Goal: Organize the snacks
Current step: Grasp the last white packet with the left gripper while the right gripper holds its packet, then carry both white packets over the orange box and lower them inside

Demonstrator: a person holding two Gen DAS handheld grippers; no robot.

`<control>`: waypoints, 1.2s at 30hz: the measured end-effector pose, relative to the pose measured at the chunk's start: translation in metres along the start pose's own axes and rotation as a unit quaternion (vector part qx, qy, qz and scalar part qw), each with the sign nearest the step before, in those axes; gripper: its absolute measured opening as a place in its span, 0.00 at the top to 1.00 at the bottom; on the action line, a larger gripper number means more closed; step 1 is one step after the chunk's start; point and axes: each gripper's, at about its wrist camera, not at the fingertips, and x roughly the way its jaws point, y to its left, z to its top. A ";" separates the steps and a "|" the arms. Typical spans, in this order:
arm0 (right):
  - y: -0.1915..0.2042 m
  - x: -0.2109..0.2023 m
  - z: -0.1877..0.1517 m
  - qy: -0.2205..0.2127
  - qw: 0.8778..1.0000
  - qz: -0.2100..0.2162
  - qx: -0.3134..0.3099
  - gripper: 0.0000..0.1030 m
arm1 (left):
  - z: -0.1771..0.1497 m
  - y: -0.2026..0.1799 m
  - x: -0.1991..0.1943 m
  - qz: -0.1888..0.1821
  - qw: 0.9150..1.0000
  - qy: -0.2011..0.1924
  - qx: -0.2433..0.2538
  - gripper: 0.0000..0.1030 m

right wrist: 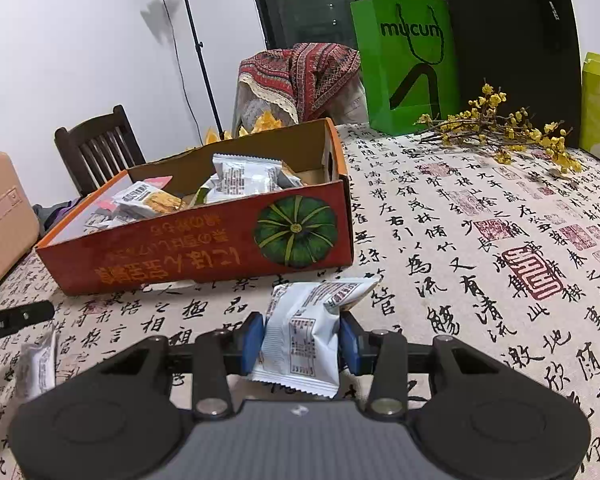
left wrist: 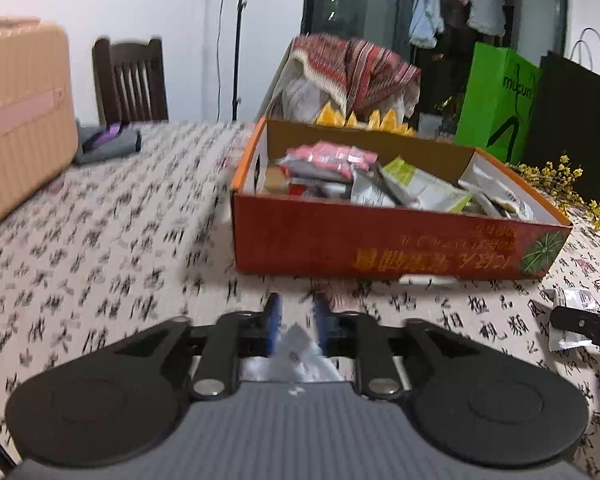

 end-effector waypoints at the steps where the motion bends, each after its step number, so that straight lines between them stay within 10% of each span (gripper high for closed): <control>1: 0.000 0.000 0.000 0.001 1.000 0.001 0.001 0.61 | -0.002 0.001 -0.002 0.002 1.000 0.009 -0.005 0.36; 3: -0.001 0.000 0.000 0.000 1.000 0.003 0.002 0.61 | -0.008 0.000 -0.008 0.018 1.000 0.014 -0.006 0.18; 8: 0.000 -0.003 0.001 -0.005 1.000 0.012 0.000 0.60 | -0.020 -0.009 -0.003 0.054 0.997 0.060 -0.002 0.18; 16: 0.001 -0.009 0.000 -0.011 0.999 0.030 -0.002 0.60 | -0.026 -0.026 -0.015 0.066 0.996 0.053 -0.005 0.50; 36: 0.038 -0.043 0.056 -0.087 0.993 0.075 -0.030 0.61 | 0.066 -0.044 -0.045 0.013 0.998 -0.065 -0.009 0.51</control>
